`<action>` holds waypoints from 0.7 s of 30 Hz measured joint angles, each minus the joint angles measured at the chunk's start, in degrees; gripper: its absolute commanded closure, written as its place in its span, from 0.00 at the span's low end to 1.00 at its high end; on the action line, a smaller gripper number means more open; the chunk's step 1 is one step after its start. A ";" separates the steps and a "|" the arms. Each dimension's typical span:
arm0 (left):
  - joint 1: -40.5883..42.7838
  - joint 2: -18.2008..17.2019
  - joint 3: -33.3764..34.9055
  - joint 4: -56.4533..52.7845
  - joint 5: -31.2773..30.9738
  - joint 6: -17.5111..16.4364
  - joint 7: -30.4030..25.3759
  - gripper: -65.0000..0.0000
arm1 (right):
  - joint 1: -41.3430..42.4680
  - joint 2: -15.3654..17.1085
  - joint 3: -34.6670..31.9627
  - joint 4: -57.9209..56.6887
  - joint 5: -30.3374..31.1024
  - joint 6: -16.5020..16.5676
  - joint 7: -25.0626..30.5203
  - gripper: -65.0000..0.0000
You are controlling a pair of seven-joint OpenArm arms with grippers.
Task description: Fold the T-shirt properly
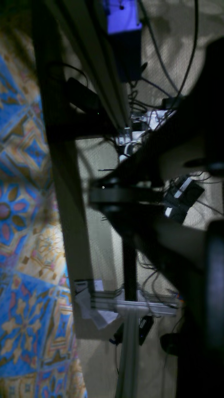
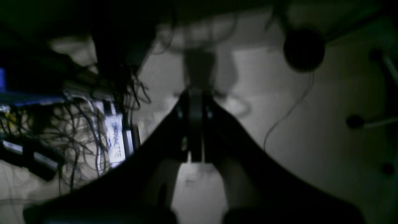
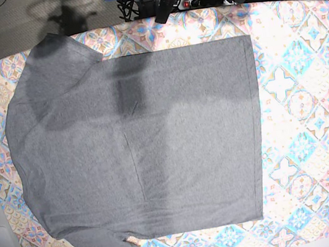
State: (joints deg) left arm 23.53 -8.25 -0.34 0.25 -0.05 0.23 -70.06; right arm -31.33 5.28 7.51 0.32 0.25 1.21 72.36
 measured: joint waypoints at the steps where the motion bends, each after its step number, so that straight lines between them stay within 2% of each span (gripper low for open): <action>1: -0.04 0.00 0.00 0.02 -0.02 0.02 0.02 1.00 | -0.57 -0.07 0.00 0.09 0.00 -0.02 1.64 1.00; 5: 0.20 1.07 -0.24 4.79 -0.72 0.15 0.15 1.00 | -2.03 -0.33 0.00 0.26 0.00 -0.04 0.57 1.00; 8: 4.22 2.43 -0.22 16.79 0.20 0.07 0.28 1.00 | -1.66 -0.39 0.00 0.42 -0.22 -0.04 0.72 1.00; 11: 12.50 2.34 -0.22 33.75 -0.20 0.22 0.50 1.00 | -1.68 -0.33 0.00 2.08 -0.24 -0.09 0.59 1.00; 14: 20.28 1.86 -0.22 48.92 -0.42 0.31 0.26 1.00 | -4.26 -0.37 0.00 7.48 -0.33 -0.02 0.92 1.00; 16: 22.82 1.92 -0.24 55.34 -0.37 0.39 0.42 1.00 | -7.41 -0.50 0.00 12.92 -0.20 0.00 0.72 1.00; 21: 26.51 4.07 -2.99 64.63 -2.03 0.09 0.15 1.00 | -16.57 -0.48 0.00 29.97 -0.04 -0.11 0.52 1.00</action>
State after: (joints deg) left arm 50.04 -4.19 -3.33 64.88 -2.09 0.32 -69.91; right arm -47.90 4.80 7.51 30.28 0.21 1.10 72.88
